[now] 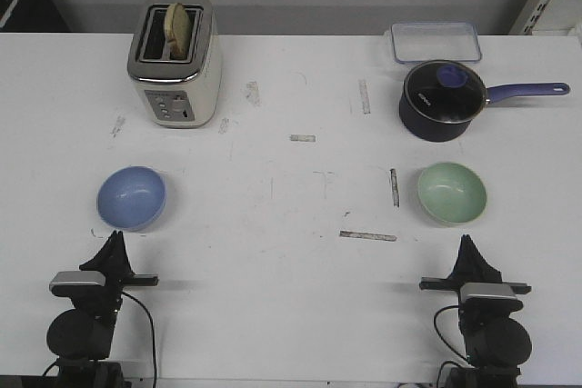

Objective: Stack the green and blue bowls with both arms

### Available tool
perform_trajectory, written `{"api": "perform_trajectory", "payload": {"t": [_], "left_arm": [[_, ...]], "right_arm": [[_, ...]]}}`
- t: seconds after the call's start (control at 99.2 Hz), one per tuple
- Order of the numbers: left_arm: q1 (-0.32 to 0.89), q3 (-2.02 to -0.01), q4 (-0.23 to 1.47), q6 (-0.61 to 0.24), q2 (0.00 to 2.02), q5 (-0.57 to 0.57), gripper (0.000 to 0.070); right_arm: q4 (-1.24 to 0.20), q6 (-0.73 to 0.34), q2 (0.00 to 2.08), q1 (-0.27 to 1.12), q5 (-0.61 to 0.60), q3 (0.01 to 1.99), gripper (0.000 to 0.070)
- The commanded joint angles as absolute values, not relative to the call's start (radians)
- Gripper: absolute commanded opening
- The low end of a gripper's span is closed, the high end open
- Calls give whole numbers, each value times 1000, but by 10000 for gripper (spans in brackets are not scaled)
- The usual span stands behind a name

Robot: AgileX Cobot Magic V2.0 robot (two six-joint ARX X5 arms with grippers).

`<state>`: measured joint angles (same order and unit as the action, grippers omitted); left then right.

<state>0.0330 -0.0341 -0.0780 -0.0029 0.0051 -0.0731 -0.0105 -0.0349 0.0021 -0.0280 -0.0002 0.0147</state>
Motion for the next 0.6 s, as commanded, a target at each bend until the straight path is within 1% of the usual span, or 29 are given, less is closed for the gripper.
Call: {"api": "perform_trajectory", "payload": {"t": [0.0, 0.595], "left_arm": [[33, -13, -92, -9, 3, -72, 1], [33, -13, -99, -12, 3, -72, 1]], "right_arm": [[1, -49, 1, -28, 1, 13, 0], [1, -49, 1, -28, 1, 13, 0]]}}
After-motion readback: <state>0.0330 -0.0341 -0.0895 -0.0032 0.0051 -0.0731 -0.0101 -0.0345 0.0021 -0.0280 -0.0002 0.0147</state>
